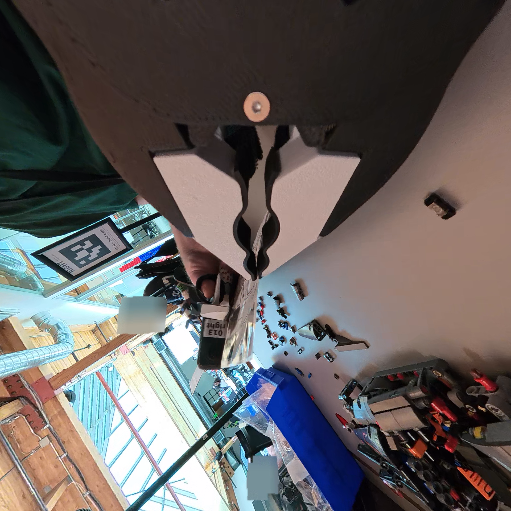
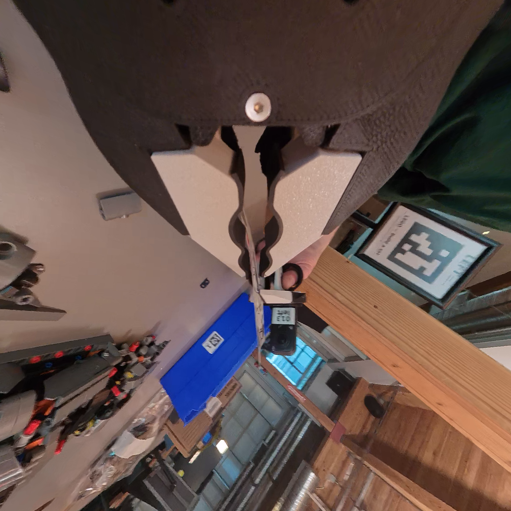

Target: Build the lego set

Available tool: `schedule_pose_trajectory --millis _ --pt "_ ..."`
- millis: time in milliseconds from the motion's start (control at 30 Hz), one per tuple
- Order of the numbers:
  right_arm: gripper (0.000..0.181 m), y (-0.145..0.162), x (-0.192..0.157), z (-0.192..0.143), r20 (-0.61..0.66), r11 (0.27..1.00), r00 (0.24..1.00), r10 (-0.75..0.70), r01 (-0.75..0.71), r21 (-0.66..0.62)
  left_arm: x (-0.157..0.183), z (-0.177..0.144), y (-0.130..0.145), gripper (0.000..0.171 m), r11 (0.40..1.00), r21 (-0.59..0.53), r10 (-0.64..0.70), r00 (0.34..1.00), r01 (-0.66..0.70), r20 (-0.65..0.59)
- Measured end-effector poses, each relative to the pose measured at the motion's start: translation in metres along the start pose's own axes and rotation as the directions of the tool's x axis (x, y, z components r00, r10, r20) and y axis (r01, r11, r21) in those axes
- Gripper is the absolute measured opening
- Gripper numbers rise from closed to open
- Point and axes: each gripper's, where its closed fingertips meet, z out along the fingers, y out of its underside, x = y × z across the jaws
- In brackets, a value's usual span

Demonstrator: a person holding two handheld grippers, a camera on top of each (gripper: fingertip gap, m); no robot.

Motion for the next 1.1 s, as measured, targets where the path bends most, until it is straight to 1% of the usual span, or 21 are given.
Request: schedule_pose_trajectory --millis 67,167,200,267,500,1100 --pt "0.004 0.004 0.009 0.000 -0.081 0.998 0.996 -0.046 0.043 -0.037 -0.008 -0.002 0.003 0.000 1.000 -0.018 -0.001 0.999 0.002 0.053" --pt "0.000 0.014 0.024 -0.001 -0.210 0.982 0.966 -0.150 0.122 -0.141 -0.018 -0.002 0.009 0.000 0.999 -0.053 0.017 0.992 -0.010 0.125" --pt "0.000 0.017 0.027 -0.001 -0.230 0.976 0.958 -0.172 0.134 -0.170 -0.021 -0.002 0.011 0.000 0.998 -0.065 0.025 0.989 -0.015 0.146" --pt "0.000 0.019 0.030 0.000 -0.249 0.972 0.950 -0.187 0.143 -0.185 -0.025 -0.001 0.013 0.000 0.997 -0.076 0.035 0.985 -0.022 0.167" --pt "0.000 0.019 0.030 -0.001 -0.246 0.973 0.951 -0.185 0.141 -0.185 -0.027 -0.001 0.013 0.000 0.997 -0.072 0.036 0.985 -0.024 0.167" --pt "0.000 0.015 0.021 -0.003 -0.178 0.980 0.972 -0.154 0.128 -0.150 -0.024 0.002 0.011 0.000 0.998 -0.052 0.032 0.988 -0.025 0.152"
